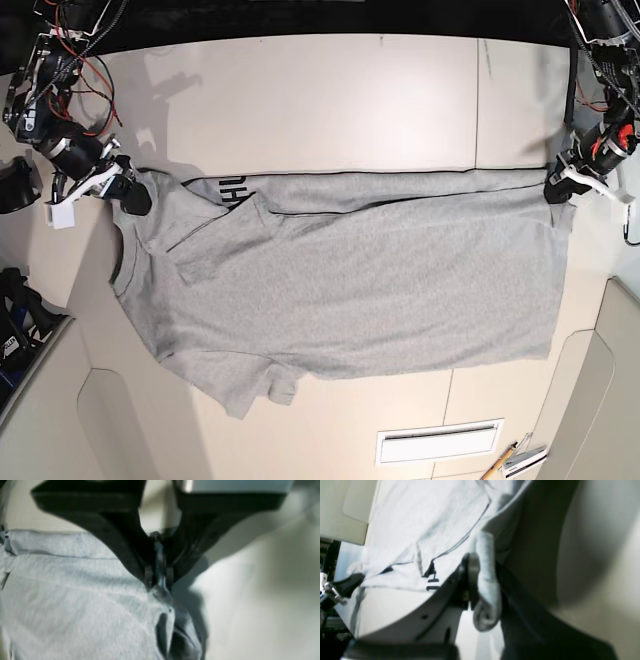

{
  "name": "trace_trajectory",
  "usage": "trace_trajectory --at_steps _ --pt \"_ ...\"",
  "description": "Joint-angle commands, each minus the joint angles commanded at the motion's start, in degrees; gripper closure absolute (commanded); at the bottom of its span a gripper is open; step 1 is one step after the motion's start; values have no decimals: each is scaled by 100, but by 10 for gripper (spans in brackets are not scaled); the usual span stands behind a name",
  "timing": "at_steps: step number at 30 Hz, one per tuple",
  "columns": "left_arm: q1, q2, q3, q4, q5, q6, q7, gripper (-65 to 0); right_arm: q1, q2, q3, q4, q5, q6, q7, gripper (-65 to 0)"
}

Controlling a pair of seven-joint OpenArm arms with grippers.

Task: Fold the T-shirt properly
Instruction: 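Pull the lifted edge toward the robot and release with both grippers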

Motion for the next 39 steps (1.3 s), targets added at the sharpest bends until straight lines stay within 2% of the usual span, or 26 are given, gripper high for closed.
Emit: trace_trajectory --at_steps 3,9,17,23,30,32,39 --pt "35 -79 0 72 -197 0 192 0 -87 170 2 0 264 17 -313 0" --pt "645 -140 -2 584 -389 0 227 0 -531 481 24 9 688 59 -492 0" --pt "1429 -133 -2 1825 -426 0 232 0 -1143 507 363 291 973 105 -704 0" --pt "1585 -125 -2 1875 -494 0 450 0 -1687 509 686 846 1147 101 -962 0" --pt "2166 -107 -59 1886 -610 0 448 0 -2262 527 922 1082 1211 101 -979 0" --pt "2341 -107 -79 1888 -772 0 494 0 -2343 555 922 1086 1226 101 -986 0" --pt "2474 -92 -76 1895 -815 0 573 0 -2363 616 922 1088 1246 72 -1099 0"
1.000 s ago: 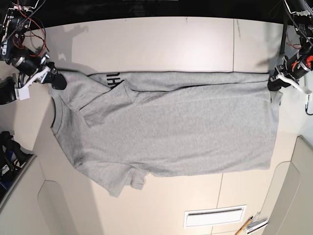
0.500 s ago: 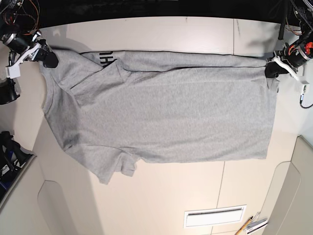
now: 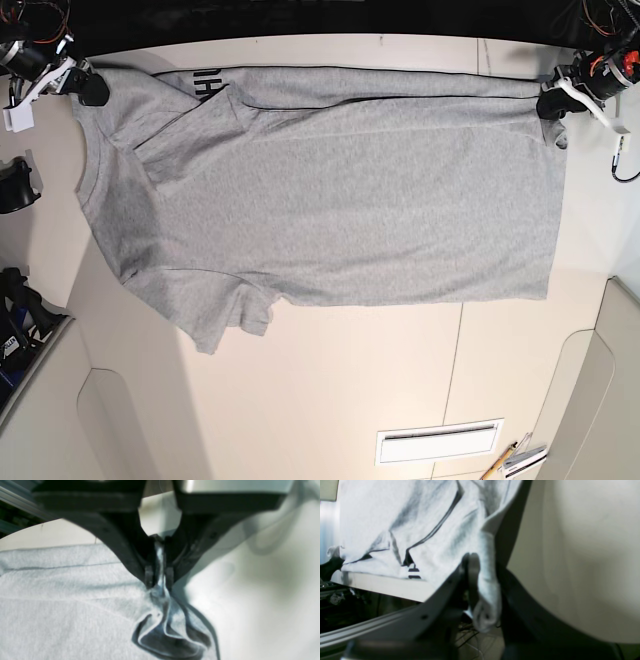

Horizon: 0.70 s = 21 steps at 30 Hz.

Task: Fold the T-shirt properly
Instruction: 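Pull the lifted edge toward the robot and release with both grippers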

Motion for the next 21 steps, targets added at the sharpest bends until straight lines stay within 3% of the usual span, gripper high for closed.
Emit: trace_trajectory --at_steps 4,7,8,12,16,21 --pt "0 0 0 0 2 0 0 0 2 -2 0 -2 -330 -28 46 0" --pt "2 0 0 0 2 0 13 -48 4 -4 15 -2 -549 -79 173 -200" --pt "2 0 0 0 0 0 85 -90 4 -2 35 0 -546 -79 190 -234" --pt "2 -2 -2 0 -588 0 723 -339 109 -2 358 0 -487 -79 188 -240" --pt "0 0 -407 7 -942 0 761 -346 352 9 804 2 -348 -76 188 -240" --pt "-48 -15 -1379 7 -1110 0 688 -346 492 155 837 0 -289 -74 275 -240"
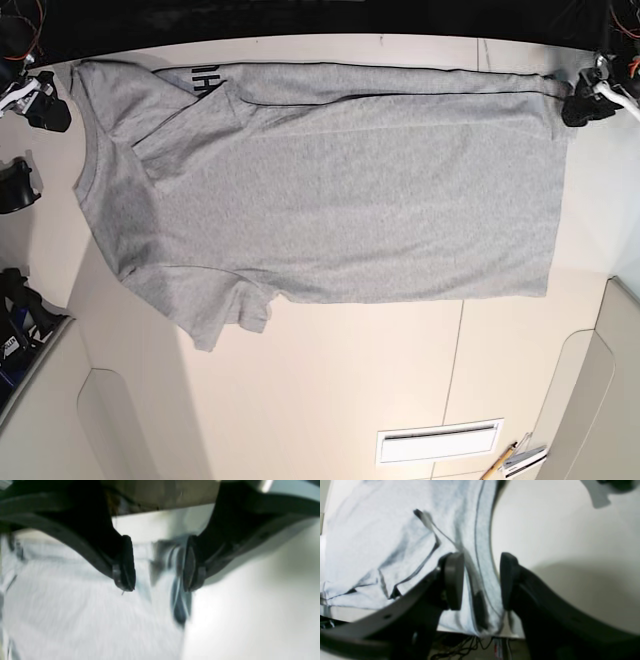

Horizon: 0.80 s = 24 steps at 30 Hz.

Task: Fold the T-shirt properly
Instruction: 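Pull the lifted edge toward the robot and release with both grippers, then reach both grippers to the opposite shirt edge and grasp it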

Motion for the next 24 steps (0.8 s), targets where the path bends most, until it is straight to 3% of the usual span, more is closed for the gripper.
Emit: trace_trajectory --at_steps 5,8,14,16,19,24 --pt "-2 -22 -120 0 33 0 -291 -346 651 15 -15 0 -175 -2 184 -240" --pt "-225 -111 -120 0 511 0 -750 -346 1038 35 -225 -15 -549 -4 452 -240" --pt "-1169 -352 2 -59 673 0 -761 -352 1840 166 -815 -205 -1266 -48 1075 -241" --pt "-1436 -404 118 -164 673 0 -769 -402 2177 197 -953 -363 -1314 -50 1075 -278" --pt "-1923 -420 341 -588 682 0 -785 -413 2732 221 -1180 -957 -1567 -55 1272 -375" --pt "-2802 -503 981 -1672 1163 0 -1134 -413 3672 221 -1390 -2465 -2002 -68 1709 -376"
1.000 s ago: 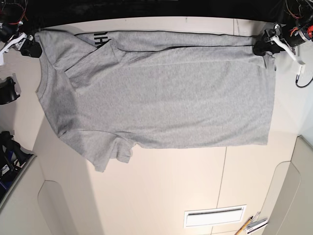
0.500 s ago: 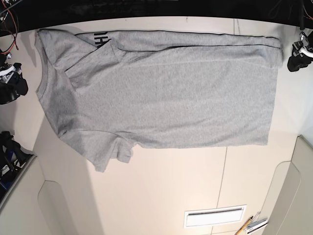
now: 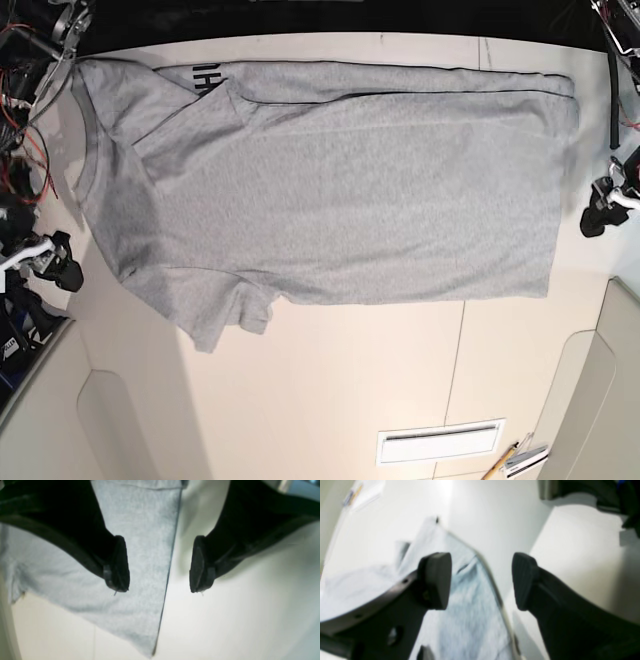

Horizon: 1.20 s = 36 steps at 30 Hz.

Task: Fold the T-shirt properly
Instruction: 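Reach both grippers to the opposite shirt edge and grasp it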

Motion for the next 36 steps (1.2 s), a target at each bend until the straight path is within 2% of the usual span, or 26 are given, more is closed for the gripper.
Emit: trace_trajectory --at_steps 5,9,12,18,28,36 --pt "-1058 -146 745 -1115 542 0 -426 -413 726 0 -57 -1237 -177 22 192 -376" --pt "-1751 -166 1340 -2057 833 0 -592 -413 935 0 -466 -1856 -601 20 697 -376" --pt "-2070 -164 1558 -2542 1108 0 -785 -413 946 -2 -835 -2039 -938 17 1019 -376" --pt "-2168 -111 1578 -2964 1165 0 -977 -413 946 -26 -1014 -2181 -1169 15 1211 -376" --pt "-2168 315 1578 -2966 1165 0 -1001 -413 946 -66 -1014 -2356 -1134 20 1204 -376" --pt "-2234 481 1578 -2966 1381 0 -1248 -413 946 -439 -1014 -2356 -1075 24 1211 -375"
